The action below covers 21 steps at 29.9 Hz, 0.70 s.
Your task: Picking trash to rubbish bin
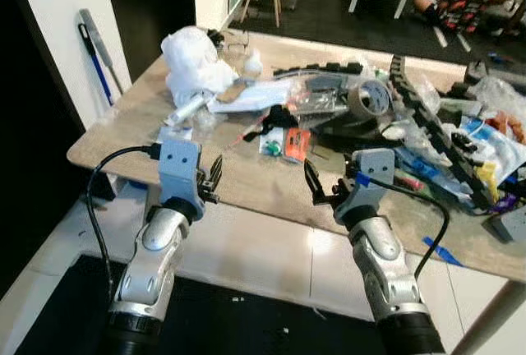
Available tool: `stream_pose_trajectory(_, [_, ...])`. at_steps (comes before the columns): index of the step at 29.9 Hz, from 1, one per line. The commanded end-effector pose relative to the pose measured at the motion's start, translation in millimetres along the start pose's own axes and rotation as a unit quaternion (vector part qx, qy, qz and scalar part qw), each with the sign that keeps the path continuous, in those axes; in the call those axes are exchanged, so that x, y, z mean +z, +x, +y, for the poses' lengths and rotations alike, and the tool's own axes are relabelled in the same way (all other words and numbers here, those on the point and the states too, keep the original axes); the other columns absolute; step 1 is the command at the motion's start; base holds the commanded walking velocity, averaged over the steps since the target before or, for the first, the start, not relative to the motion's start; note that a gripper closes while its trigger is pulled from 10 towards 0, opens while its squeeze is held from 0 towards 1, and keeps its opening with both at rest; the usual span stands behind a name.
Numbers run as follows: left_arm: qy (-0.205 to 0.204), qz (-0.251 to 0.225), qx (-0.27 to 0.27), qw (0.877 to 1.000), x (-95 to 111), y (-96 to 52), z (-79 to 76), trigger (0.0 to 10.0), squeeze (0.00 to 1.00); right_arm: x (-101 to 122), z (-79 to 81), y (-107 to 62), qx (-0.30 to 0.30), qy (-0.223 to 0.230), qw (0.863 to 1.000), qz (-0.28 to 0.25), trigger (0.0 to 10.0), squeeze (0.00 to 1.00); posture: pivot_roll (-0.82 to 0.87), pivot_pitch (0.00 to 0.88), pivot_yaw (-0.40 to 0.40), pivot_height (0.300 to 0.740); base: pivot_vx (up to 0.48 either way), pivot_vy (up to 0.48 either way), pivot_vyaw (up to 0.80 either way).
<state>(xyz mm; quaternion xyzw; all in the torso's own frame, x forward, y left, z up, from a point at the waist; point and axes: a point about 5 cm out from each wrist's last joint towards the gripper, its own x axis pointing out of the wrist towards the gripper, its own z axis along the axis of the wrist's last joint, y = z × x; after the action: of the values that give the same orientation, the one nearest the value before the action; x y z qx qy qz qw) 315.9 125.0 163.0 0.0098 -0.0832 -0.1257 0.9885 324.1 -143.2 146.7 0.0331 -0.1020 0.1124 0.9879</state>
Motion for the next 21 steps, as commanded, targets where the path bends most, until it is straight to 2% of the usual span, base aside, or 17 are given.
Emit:
stream_pose_trajectory(1, [0.004,0.012,0.0,1.0,-5.7,-2.4,1.2,10.0,0.0,-2.9,1.6,-0.5,0.007,0.007,1.0,0.009,10.0,1.0,-0.04,0.119,-0.064,0.74,0.292,0.0,0.0])
stream_pose_trajectory(11, [0.005,0.021,-0.012,1.0,-9.6,-4.3,-0.9,10.0,0.0,-5.8,-0.2,0.9,0.021,0.003,0.999,0.025,10.0,1.0,-0.04,0.123,-0.068,0.74,0.288,0.0,0.0])
stream_pose_trajectory(13, [0.007,0.03,-0.021,0.999,-13.8,-7.4,1.6,10.0,0.0,-5.8,-0.7,2.1,0.039,-0.006,0.999,0.032,10.0,1.0,-0.04,0.126,-0.069,0.74,0.281,0.0,0.0])
stream_pose_trajectory(21, [0.011,0.032,-0.016,0.999,-13.7,-9.4,6.7,10.0,0.0,-5.4,-3.2,2.6,0.044,-0.009,0.998,0.033,10.0,1.0,-0.04,0.13,-0.07,0.74,0.282,0.0,0.0])
